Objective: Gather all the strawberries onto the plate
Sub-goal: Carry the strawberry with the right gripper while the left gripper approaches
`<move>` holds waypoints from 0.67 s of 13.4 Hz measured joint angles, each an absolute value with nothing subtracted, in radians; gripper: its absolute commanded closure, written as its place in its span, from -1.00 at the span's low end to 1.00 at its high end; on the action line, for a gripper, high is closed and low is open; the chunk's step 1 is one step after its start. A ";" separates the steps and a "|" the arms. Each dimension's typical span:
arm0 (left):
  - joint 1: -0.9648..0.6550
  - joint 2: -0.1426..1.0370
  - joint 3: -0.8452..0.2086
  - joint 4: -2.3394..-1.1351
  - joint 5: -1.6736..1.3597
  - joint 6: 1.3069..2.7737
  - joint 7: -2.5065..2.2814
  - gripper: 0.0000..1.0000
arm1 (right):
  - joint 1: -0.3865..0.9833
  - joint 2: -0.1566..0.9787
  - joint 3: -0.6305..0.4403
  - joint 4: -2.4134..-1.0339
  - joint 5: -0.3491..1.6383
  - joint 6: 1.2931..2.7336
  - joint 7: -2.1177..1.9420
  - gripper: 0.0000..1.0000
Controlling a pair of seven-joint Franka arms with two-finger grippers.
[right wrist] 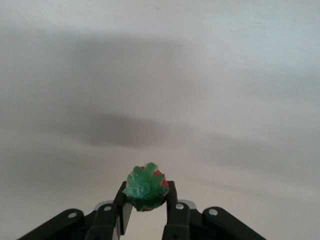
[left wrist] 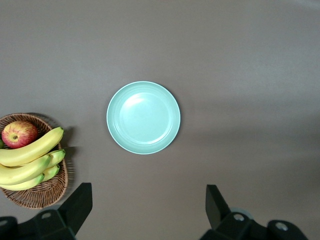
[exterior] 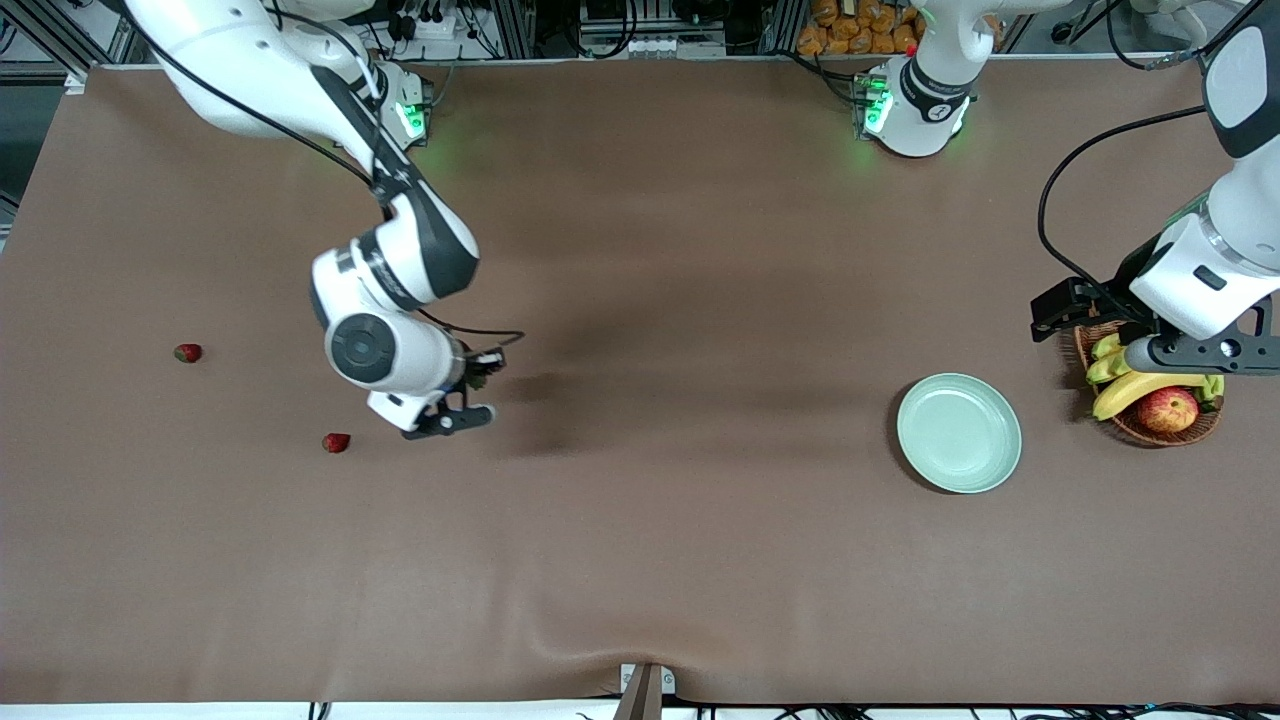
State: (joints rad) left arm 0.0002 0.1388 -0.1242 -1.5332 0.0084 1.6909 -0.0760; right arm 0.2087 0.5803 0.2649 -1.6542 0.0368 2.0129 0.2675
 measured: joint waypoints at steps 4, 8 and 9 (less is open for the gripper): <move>-0.002 0.150 -0.125 -1.561 0.008 1.730 -0.076 -1.00 | 0.316 0.690 0.265 -1.509 0.153 2.037 0.409 1.00; -0.014 0.207 -0.127 -1.576 0.008 1.777 -0.076 -1.00 | 0.410 0.749 0.266 -1.429 0.201 2.135 0.615 1.00; -0.022 0.223 -0.128 -1.576 0.008 1.785 -0.078 -1.00 | 0.437 0.772 0.266 -1.406 0.227 2.174 0.661 1.00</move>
State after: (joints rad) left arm -0.0217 0.2232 -0.1282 -1.5757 0.0084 1.7850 -0.0775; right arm 0.4370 0.7720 0.2663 -1.4061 0.2265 2.1741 0.6612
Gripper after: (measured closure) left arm 0.000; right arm 0.683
